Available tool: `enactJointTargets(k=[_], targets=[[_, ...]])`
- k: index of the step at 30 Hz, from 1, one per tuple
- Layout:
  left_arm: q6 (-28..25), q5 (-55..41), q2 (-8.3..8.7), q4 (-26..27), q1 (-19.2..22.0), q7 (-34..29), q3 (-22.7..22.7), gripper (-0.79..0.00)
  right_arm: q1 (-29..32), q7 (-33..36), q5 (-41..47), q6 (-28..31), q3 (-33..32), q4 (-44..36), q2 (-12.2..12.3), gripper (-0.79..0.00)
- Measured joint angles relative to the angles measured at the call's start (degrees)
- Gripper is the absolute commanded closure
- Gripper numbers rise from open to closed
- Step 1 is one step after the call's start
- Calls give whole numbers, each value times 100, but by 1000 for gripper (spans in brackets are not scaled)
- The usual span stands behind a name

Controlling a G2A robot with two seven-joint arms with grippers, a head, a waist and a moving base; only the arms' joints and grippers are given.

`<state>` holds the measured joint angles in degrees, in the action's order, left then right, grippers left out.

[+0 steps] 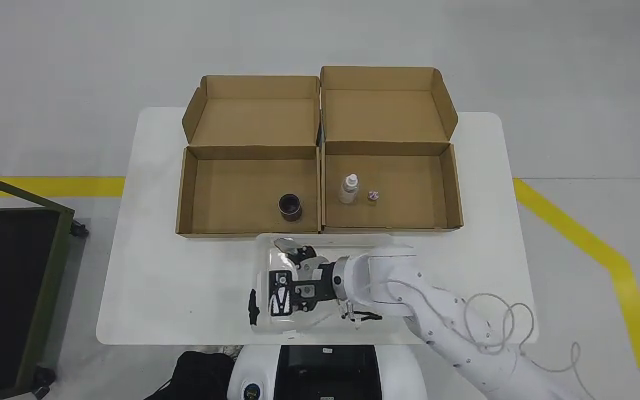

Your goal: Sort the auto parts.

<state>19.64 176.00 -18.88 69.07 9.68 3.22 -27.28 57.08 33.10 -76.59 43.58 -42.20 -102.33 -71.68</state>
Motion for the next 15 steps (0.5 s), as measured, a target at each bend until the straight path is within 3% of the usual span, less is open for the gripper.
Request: enactJointTargets(k=[7,13,15], targets=[[0,0,0,0,0,0,0,-785,-70,-68,-144,-3,78,247,-22,-767],[0,0,0,0,0,0,0,-785,-168,-240,-215,-99,177,529,-74,-714],[0,0,0,0,0,0,0,-785,-196,-303,-234,-118,231,629,-96,-656]])
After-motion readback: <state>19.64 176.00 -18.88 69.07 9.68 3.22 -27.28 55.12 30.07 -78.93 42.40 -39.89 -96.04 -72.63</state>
